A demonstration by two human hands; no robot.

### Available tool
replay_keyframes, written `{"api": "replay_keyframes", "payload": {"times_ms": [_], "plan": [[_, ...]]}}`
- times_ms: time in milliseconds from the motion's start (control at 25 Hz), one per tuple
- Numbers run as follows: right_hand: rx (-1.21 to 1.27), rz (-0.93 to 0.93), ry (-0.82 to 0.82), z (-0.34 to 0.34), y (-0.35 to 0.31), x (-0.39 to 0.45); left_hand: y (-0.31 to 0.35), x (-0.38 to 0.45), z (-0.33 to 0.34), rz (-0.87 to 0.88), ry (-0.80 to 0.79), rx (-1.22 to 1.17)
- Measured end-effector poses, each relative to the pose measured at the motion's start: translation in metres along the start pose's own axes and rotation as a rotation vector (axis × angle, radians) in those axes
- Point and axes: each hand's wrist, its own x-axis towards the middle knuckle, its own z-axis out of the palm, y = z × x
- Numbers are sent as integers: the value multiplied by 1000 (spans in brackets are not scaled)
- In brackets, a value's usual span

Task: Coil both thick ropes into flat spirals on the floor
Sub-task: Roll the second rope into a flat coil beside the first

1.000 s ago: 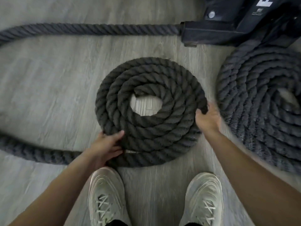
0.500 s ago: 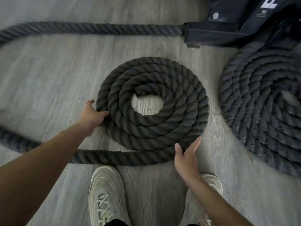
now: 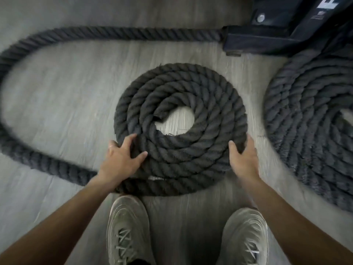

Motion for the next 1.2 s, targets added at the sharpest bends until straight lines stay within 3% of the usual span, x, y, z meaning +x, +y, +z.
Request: {"api": "replay_keyframes", "payload": {"times_ms": [120, 240, 280, 480, 640, 760, 880, 1080, 1200], "plan": [[44, -24, -30, 11, 21, -53, -1, 38, -35, -54, 41, -35], [65, 10, -108, 23, 26, -84, -3, 77, -56, -243, -56, -494], [70, 35, -129, 25, 27, -79, -7, 86, -56, -269, -69, -536], [3, 36, -241, 15, 31, -30, -6, 86, -43, -196, 1, -275], [131, 88, -57, -9, -1, 32, 6, 42, -20, -110, -120, -214], [192, 176, 34, -20, -21, 64, 14, 6, 7, -204, -257, -368], [161, 122, 98, -19, -26, 47, 11, -2, 13, -249, -344, -379], [200, 75, 26, 3, 21, -22, -4, 41, -20, -169, -163, -247], [150, 85, -24, 24, 42, -63, -6, 63, -31, -194, -119, -415]]}}
